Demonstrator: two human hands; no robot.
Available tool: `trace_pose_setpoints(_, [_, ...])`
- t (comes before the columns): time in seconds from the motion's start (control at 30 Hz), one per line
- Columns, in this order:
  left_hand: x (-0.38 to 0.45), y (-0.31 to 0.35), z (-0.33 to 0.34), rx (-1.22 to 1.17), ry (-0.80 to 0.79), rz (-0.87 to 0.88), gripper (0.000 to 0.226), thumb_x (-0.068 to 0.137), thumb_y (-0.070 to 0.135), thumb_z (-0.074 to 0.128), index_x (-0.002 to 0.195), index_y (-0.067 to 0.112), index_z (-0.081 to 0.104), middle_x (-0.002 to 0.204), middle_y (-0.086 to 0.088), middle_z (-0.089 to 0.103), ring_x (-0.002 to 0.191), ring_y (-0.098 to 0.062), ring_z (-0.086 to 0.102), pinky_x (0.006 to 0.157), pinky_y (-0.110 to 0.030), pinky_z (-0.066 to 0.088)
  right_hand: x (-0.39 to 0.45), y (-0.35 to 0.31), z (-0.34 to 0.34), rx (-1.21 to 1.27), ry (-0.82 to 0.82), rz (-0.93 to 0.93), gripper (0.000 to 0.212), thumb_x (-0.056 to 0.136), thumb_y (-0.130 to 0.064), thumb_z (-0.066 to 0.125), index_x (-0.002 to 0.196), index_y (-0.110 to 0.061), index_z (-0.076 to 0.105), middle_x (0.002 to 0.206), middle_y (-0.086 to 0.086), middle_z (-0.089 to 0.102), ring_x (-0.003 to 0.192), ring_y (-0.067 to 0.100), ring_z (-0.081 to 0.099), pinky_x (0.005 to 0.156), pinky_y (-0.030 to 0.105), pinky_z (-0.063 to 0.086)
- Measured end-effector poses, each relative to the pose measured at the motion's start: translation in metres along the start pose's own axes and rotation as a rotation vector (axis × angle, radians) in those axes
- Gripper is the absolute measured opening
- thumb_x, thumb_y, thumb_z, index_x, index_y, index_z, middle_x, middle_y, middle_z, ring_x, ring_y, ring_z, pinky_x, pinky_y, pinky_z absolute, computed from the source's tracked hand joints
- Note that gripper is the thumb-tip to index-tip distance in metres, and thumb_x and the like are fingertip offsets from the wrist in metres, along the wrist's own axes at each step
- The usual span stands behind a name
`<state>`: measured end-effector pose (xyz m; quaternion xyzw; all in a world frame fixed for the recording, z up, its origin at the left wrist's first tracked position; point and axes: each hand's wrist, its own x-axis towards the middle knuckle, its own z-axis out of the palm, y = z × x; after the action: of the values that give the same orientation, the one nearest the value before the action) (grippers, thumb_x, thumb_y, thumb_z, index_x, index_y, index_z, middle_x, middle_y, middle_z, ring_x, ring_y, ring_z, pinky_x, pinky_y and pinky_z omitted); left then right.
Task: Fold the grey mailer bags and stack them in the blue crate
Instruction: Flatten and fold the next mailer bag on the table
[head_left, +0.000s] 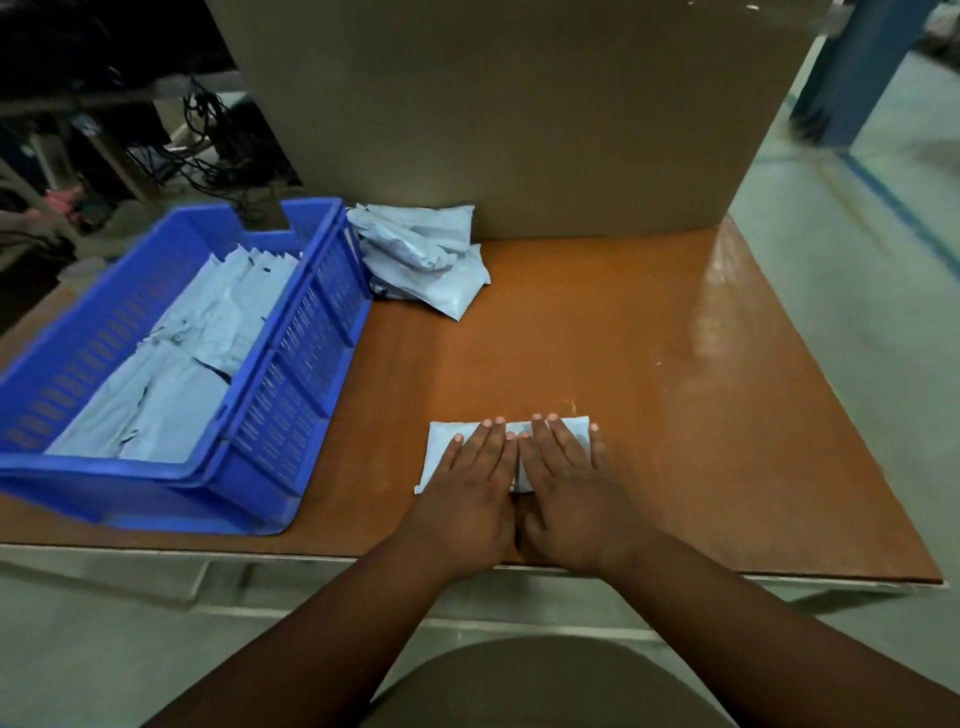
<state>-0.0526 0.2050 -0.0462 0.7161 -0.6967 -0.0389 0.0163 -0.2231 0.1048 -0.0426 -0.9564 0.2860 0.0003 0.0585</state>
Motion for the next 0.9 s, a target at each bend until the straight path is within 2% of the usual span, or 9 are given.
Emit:
trace_pose_setpoints(0.13, [-0.002,-0.007,0.002,-0.029,0.041,-0.014,0.086,0.091,0.041,0.039,0.167,0.006,0.021,0.176,-0.015,0.014,0.164,-0.027,0.007,0.130,-0.053,0.018,0.008,-0.014,0.004,0.007,0.001,-0.048,0.084,0.100,-0.055,0.025,0.169,-0.012,0.002,0.177,0.010,-0.006,0.163,0.024,-0.013,0.131,0.055,-0.003])
trace_pose_setpoints(0.27, [-0.008,-0.027,0.010,-0.024,0.069,0.015,0.087,0.096,0.052,0.050,0.167,0.009,0.026,0.175,-0.012,0.020,0.163,-0.025,0.013,0.128,-0.055,0.022,0.006,0.000,0.013,0.010,-0.002,0.002,0.085,0.100,-0.066,0.029,0.170,-0.024,0.008,0.178,0.002,0.003,0.164,0.023,-0.001,0.129,0.060,-0.002])
trace_pose_setpoints(0.33, [-0.013,-0.033,0.014,-0.025,0.094,-0.009,0.088,0.100,0.060,0.046,0.168,0.012,0.019,0.176,-0.008,0.015,0.164,-0.023,0.010,0.130,-0.053,0.018,0.005,0.006,0.016,0.029,-0.004,0.024,0.088,0.098,-0.071,0.029,0.170,-0.026,0.007,0.178,0.000,0.003,0.164,0.023,0.001,0.129,0.061,0.001])
trace_pose_setpoints(0.43, [-0.023,-0.039,0.018,-0.050,0.073,-0.103,0.092,0.102,0.072,0.035,0.170,0.020,0.001,0.178,0.001,-0.001,0.164,-0.016,-0.002,0.132,-0.043,0.011,0.000,0.014,0.017,0.041,-0.007,0.077,0.091,0.098,-0.077,0.024,0.170,-0.026,0.002,0.178,0.000,0.000,0.164,0.023,-0.001,0.130,0.058,0.005])
trace_pose_setpoints(0.5, [-0.032,-0.046,0.022,-0.092,0.060,-0.172,0.095,0.100,0.076,0.033,0.169,0.024,-0.007,0.178,0.005,-0.009,0.163,-0.013,-0.006,0.132,-0.039,0.010,-0.004,0.020,0.018,0.048,-0.029,0.121,0.091,0.098,-0.078,0.019,0.169,-0.028,-0.005,0.178,-0.002,-0.006,0.164,0.023,-0.005,0.131,0.055,0.002])
trace_pose_setpoints(0.6, [-0.049,-0.061,0.025,-0.138,0.019,-0.230,0.097,0.099,0.079,0.029,0.169,0.023,-0.009,0.178,0.006,-0.010,0.163,-0.009,-0.005,0.133,-0.042,0.007,-0.013,0.034,0.017,0.043,-0.071,0.181,0.091,0.098,-0.078,0.013,0.168,-0.026,-0.014,0.177,-0.002,-0.013,0.163,0.020,-0.010,0.131,0.052,-0.004])
trace_pose_setpoints(0.73, [-0.063,-0.077,0.015,-0.135,-0.024,-0.271,0.091,0.101,0.077,0.018,0.169,0.023,-0.009,0.173,0.009,-0.022,0.161,-0.008,-0.014,0.133,-0.041,-0.003,-0.025,0.054,0.017,0.024,-0.086,0.264,0.094,0.098,-0.080,0.007,0.168,-0.021,-0.012,0.177,0.000,-0.015,0.162,0.020,-0.016,0.129,0.052,-0.009])
trace_pose_setpoints(0.8, [-0.057,-0.077,0.003,-0.104,0.071,-0.288,0.084,0.104,0.071,0.012,0.170,0.021,-0.004,0.174,0.006,-0.020,0.162,-0.011,-0.011,0.133,-0.040,0.000,-0.022,0.056,0.011,0.043,-0.008,0.299,0.093,0.098,-0.080,0.010,0.170,-0.021,-0.005,0.177,0.005,-0.012,0.163,0.023,-0.014,0.130,0.053,-0.005])
trace_pose_setpoints(0.9, [-0.028,-0.063,-0.012,-0.050,0.237,-0.128,0.072,0.111,0.052,0.023,0.170,0.016,0.006,0.178,-0.001,-0.008,0.164,-0.015,-0.006,0.133,-0.041,0.007,-0.001,0.042,-0.010,-0.002,0.078,0.191,0.090,0.100,-0.074,0.024,0.169,-0.024,-0.007,0.175,0.004,-0.021,0.162,0.023,-0.019,0.131,0.052,-0.006])
